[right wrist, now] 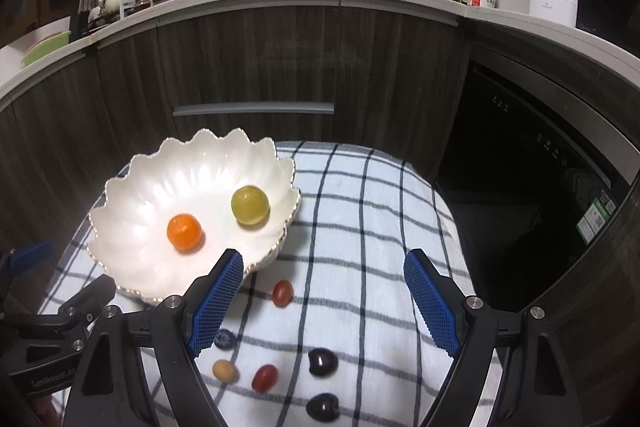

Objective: Organize fruits
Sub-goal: 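Withdraw both tools from the bowl toward the remaining fruits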

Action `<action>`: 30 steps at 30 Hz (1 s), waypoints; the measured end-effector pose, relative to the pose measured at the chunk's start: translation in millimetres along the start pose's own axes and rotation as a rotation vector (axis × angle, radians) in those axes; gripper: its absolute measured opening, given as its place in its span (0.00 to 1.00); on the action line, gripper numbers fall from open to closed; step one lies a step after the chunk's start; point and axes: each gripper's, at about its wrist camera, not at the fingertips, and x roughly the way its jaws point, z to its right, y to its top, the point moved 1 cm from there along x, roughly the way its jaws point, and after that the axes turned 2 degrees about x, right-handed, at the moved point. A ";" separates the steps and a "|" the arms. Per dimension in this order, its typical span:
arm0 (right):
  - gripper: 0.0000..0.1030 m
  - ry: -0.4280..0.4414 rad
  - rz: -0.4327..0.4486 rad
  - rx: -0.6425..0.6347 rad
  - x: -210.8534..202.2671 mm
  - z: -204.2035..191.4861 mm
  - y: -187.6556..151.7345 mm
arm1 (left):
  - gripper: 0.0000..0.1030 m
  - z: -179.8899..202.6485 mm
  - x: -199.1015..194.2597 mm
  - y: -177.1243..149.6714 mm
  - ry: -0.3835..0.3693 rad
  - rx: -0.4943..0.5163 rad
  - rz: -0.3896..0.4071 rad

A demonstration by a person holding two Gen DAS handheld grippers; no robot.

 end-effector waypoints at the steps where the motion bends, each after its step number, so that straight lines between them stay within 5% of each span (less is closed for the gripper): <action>1: 0.81 -0.002 -0.003 -0.001 -0.3 0.6 -2.6 | 0.94 0.5 -0.4 -1.7 -0.004 0.000 -0.002; 13: 0.81 -0.009 -0.052 0.018 -3.5 6.9 -31.9 | 0.94 4.3 -9.5 -30.3 -0.009 -0.011 -0.015; 30: 0.81 -0.014 -0.081 -0.010 -4.2 3.6 -78.9 | 0.94 -2.7 -29.5 -88.9 0.091 -0.083 -0.021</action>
